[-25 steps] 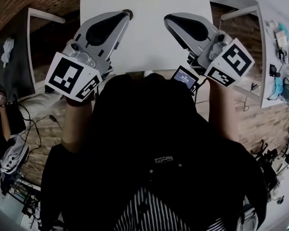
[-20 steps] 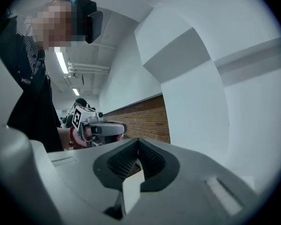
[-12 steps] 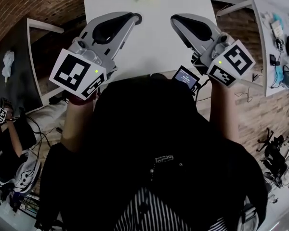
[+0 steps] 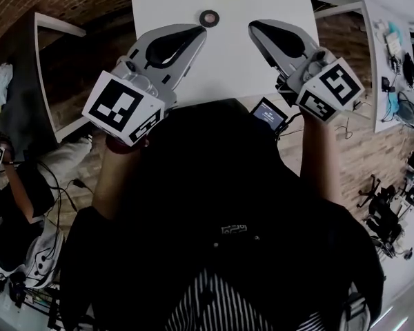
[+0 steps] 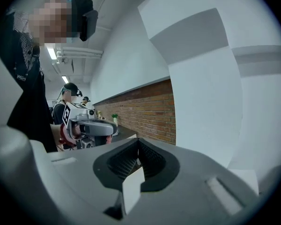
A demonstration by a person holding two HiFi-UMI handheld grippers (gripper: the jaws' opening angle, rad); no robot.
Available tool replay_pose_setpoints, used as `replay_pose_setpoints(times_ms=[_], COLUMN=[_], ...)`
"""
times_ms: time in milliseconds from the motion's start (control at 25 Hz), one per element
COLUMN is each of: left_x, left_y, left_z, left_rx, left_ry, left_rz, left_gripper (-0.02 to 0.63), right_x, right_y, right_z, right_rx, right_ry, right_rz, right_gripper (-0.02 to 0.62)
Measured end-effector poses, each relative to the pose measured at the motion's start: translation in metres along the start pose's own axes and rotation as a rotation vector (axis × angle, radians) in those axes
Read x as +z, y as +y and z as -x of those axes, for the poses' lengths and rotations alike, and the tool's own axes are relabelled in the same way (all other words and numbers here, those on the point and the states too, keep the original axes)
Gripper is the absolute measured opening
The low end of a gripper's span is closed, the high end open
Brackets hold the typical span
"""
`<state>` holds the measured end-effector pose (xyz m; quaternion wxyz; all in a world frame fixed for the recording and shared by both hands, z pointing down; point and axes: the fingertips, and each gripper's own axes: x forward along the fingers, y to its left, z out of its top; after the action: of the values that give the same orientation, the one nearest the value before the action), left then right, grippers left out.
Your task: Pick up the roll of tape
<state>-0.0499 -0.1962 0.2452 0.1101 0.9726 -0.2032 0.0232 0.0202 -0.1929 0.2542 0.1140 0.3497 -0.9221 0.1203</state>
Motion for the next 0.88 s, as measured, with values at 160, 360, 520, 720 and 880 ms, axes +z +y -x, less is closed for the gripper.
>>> replay_pose_setpoints(times_ms=[160,360,520,720,880], left_x=[-0.009,-0.014,-0.022,-0.033,-0.049], left_y=[0.012,0.03,0.042,0.059,0.058], left_z=[0.008,0.015,0.015,0.008,0.008], left_rx=[0.005,0.055,0.091,0.108,0.1], left_ry=[0.004,0.008,0.033,0.058,0.092], left_rz=[0.042,0.064,0.094,0.135,0.175], left_gripper=[0.006,0.006,0.006,0.006,0.006], right_x=[-0.013,-0.032,-0.05,-0.068,-0.08], right_y=[-0.006,-0.033,-0.059,-0.088,-0.097], right_z=[-0.016,-0.025,-0.036,-0.058,-0.07], right_rx=[-0.018,-0.049,-0.035,-0.01,0.009], right_ry=[0.077,0.149,0.209,0.256,0.285], right_rz=[0.03,0.044,0.042,0.019,0.011], right_gripper=[0.002,0.002,0.038,0.081,0.125])
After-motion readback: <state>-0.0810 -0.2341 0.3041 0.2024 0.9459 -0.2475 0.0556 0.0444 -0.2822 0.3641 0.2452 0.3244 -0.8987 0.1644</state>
